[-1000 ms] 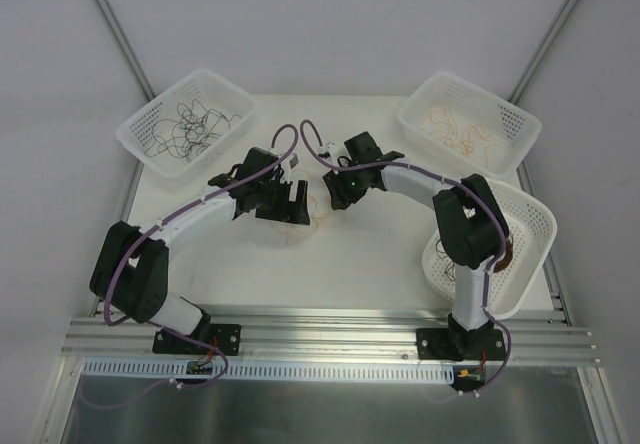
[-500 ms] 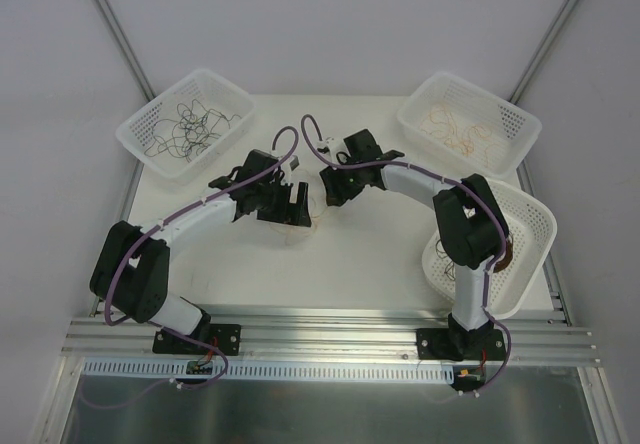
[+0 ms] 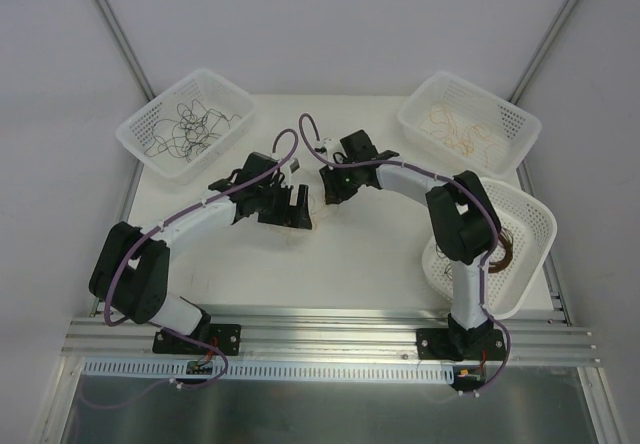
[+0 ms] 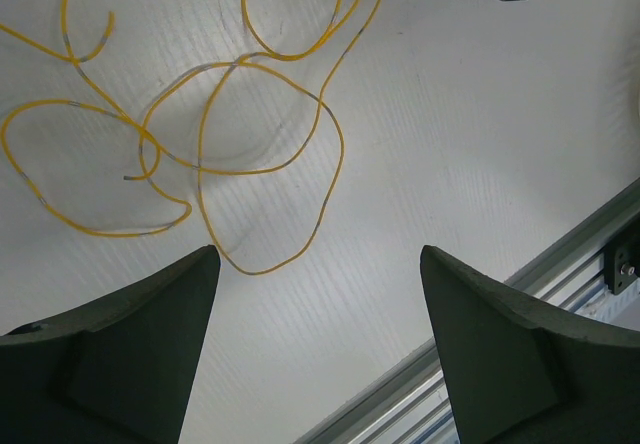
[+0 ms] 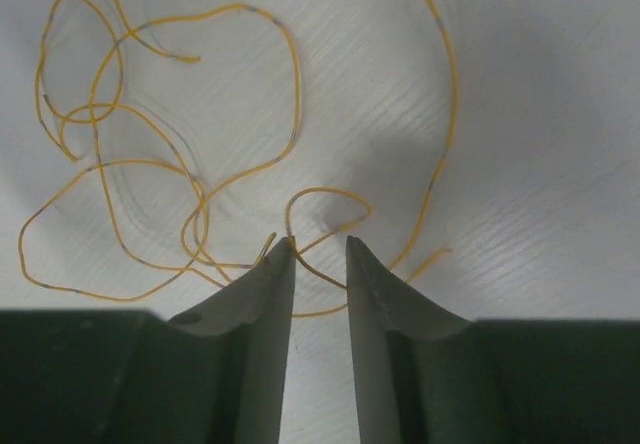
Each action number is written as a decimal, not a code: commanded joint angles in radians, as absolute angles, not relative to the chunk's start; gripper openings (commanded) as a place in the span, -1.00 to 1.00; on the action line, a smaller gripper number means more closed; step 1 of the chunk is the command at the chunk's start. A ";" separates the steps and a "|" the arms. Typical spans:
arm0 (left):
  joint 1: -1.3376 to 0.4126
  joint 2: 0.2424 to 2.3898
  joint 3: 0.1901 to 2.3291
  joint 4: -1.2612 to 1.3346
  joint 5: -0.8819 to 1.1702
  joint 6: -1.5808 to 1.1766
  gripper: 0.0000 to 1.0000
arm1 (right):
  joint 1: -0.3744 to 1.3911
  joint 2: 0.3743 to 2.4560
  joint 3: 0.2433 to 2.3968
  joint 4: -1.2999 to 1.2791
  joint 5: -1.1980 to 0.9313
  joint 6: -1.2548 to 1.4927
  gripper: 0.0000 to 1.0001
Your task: Untangle the cables
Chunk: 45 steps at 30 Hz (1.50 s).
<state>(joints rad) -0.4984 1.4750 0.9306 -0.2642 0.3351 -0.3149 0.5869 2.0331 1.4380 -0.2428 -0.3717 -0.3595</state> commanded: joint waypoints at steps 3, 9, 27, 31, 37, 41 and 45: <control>-0.508 1.428 0.911 -0.204 0.357 -0.321 0.64 | 0.592 2.007 1.457 -0.206 -0.448 -0.307 -0.71; -0.509 1.431 0.896 -0.120 0.354 -0.319 0.61 | 0.581 1.962 1.434 -0.158 -0.528 -0.129 -0.99; -0.518 1.407 0.881 0.028 0.350 -0.272 0.47 | 0.537 1.770 1.479 -0.179 -0.578 0.124 -0.99; -0.518 1.309 0.822 0.041 0.302 -0.268 0.47 | 0.537 1.692 1.563 -0.222 -0.577 0.112 -0.99; -0.518 1.145 0.756 0.049 0.184 -0.247 0.52 | 0.537 1.537 1.675 -0.238 -0.522 0.069 -0.99; -0.517 1.101 0.750 0.060 0.156 -0.233 0.57 | 0.531 1.470 1.732 -0.209 -0.540 0.077 -0.99; -0.517 1.112 0.758 0.092 0.182 -0.245 0.67 | 0.531 1.437 1.749 -0.181 -0.531 0.086 -0.99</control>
<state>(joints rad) -0.5114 1.1164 0.7628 0.0299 0.1917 -0.2676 0.5362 1.4540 1.7199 -0.2081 -0.5373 0.0925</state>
